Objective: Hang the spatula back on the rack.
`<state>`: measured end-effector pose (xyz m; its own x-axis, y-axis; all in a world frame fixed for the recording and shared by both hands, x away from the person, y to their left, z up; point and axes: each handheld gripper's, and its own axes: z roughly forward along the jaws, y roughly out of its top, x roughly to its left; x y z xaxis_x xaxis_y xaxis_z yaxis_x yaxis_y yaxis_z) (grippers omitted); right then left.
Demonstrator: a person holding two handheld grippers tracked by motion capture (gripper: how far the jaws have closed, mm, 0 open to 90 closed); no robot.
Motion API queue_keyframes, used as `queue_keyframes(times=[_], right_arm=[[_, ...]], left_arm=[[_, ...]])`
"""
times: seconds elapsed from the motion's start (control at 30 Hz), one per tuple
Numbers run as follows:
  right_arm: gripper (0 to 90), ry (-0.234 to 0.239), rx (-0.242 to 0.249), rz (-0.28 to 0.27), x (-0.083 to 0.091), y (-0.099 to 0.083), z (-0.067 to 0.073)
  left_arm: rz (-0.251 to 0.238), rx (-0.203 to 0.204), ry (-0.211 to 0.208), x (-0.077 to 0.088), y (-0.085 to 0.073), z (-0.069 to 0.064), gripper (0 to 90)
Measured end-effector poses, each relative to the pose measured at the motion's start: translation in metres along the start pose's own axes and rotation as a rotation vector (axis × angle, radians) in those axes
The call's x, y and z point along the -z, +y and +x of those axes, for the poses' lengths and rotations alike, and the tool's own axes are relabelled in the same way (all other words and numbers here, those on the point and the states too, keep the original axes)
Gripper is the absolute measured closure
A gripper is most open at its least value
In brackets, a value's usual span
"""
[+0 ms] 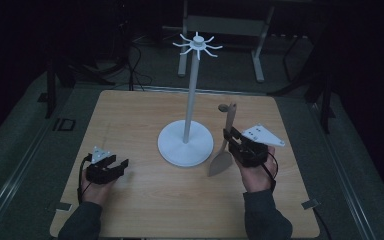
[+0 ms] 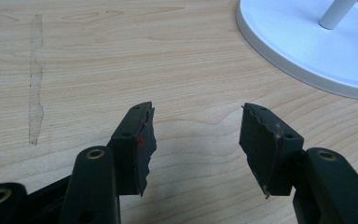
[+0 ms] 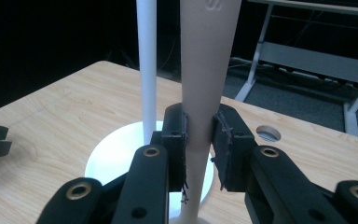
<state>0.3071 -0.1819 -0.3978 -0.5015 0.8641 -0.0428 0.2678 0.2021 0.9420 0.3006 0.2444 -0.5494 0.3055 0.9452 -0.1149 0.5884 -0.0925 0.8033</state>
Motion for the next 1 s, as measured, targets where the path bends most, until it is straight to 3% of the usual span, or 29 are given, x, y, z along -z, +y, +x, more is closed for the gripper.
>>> queue_keyframes(times=[1.0], right_arm=[[75.3,0.019,0.015,-0.06,0.001,0.027,-0.007]], left_arm=[[0.003,-0.001,0.001,0.0,0.0,0.0,45.2]])
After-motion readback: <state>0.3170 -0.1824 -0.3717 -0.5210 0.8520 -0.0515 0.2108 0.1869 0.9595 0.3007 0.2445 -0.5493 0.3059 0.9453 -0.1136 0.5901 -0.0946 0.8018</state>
